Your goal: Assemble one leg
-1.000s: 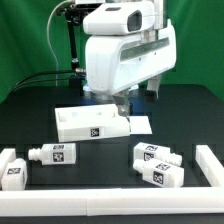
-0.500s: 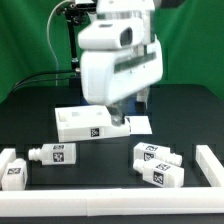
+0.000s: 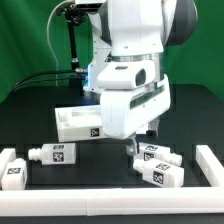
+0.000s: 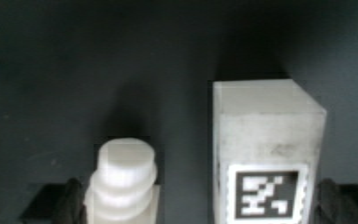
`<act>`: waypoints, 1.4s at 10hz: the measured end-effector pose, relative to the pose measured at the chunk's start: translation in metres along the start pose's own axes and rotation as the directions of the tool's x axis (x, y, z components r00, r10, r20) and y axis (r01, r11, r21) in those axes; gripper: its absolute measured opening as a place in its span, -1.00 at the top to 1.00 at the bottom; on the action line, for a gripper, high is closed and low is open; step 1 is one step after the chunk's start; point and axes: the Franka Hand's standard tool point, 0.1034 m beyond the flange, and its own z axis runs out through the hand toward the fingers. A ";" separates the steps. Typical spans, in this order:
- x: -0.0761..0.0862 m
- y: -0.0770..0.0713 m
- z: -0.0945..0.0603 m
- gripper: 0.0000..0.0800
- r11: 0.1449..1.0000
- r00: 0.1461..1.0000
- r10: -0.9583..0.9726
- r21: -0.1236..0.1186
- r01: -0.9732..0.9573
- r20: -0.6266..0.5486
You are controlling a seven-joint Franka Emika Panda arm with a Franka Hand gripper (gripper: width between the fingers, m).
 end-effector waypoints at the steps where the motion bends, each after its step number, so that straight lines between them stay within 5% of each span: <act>1: 0.002 -0.007 0.010 -0.62 1.000 1.000 0.013 0.008 -0.013 -0.002; 6: 0.003 -0.012 0.022 -0.58 1.000 1.000 0.024 0.008 -0.024 -0.010; 7: 0.003 -0.012 0.022 -0.22 1.000 1.000 0.025 0.008 -0.025 -0.009; 8: 0.003 -0.012 0.022 -0.22 1.000 1.000 0.025 0.008 -0.025 -0.009; 9: 0.003 -0.012 0.023 0.24 1.000 1.000 0.025 0.008 -0.025 -0.009; 11: 0.003 -0.014 0.021 0.34 0.999 1.000 0.030 0.010 -0.030 -0.008; 13: 0.001 -0.044 0.001 0.34 0.998 0.998 0.070 0.010 -0.070 -0.007; 14: 0.001 -0.077 -0.015 0.34 0.996 0.996 0.093 0.011 -0.093 -0.006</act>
Offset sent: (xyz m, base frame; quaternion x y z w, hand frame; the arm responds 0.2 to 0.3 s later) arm 0.0016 -0.0010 -0.0104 -0.0075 0.0169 -0.0010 0.9998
